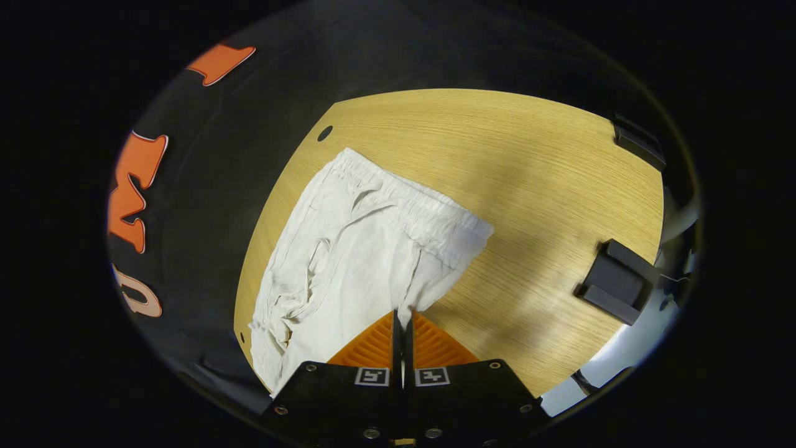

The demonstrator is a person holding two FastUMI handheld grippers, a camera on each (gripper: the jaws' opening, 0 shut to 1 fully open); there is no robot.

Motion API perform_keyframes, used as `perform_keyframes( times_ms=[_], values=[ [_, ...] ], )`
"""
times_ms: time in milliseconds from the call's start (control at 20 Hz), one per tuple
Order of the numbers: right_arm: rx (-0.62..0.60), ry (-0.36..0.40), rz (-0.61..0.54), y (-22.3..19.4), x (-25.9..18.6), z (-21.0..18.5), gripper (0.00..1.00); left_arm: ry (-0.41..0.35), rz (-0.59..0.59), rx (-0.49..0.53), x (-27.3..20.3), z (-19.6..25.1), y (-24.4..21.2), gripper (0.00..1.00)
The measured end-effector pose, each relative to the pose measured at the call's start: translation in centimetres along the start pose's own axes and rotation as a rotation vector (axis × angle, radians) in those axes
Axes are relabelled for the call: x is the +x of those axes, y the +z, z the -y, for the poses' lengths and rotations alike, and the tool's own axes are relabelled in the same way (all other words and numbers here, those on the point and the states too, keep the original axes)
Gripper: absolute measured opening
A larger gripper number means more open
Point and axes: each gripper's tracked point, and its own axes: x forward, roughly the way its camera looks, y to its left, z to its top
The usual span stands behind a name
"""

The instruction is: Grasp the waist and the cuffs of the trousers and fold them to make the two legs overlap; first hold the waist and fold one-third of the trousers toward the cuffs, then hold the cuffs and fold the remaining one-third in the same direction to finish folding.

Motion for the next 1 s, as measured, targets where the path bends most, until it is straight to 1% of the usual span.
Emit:
perform_keyframes(
  times_ms=[150, 300, 650, 700, 750, 850, 900, 950, 1000],
  values=[
    [0.001, -0.005, 0.004, 0.1, -0.2, 0.0, 0.01, 0.039, -0.019, -0.018, 1.9, -0.8, -0.1, 1.0],
    [0.002, -0.01, 0.006, 0.2, -0.3, -0.1, 0.01, 0.057, -0.032, -0.04, 3.7, -1.8, -0.2, 0.99],
    [0.01, -0.022, 0.001, 0.1, -0.2, -0.3, 0.01, 0.056, -0.044, -0.041, 5.0, -1.5, 0.2, 1.0],
    [0.014, -0.023, 0.0, 0.1, -0.1, -0.3, 0.01, 0.053, -0.043, -0.037, 5.3, -1.3, 0.3, 0.96],
    [0.018, -0.026, -0.002, 0.2, -0.1, -0.3, 0.01, 0.044, -0.046, -0.034, 5.6, -1.0, 0.5, 1.0],
    [0.028, -0.025, -0.006, 0.1, -0.1, -0.4, 0.01, 0.027, -0.052, -0.037, 6.2, -0.1, 0.2, 1.0],
    [0.032, -0.025, -0.006, 0.1, 0.0, -0.3, 0.01, 0.027, -0.066, -0.044, 6.4, 0.1, -0.1, 0.96],
    [0.034, -0.024, -0.008, 0.1, 0.0, -0.3, 0.01, 0.024, -0.081, -0.055, 6.8, 0.3, -0.2, 0.94],
    [0.037, -0.024, -0.008, 0.1, 0.0, -0.3, 0.01, 0.018, -0.089, -0.068, 7.3, 0.5, -0.6, 0.8]
  ],
)
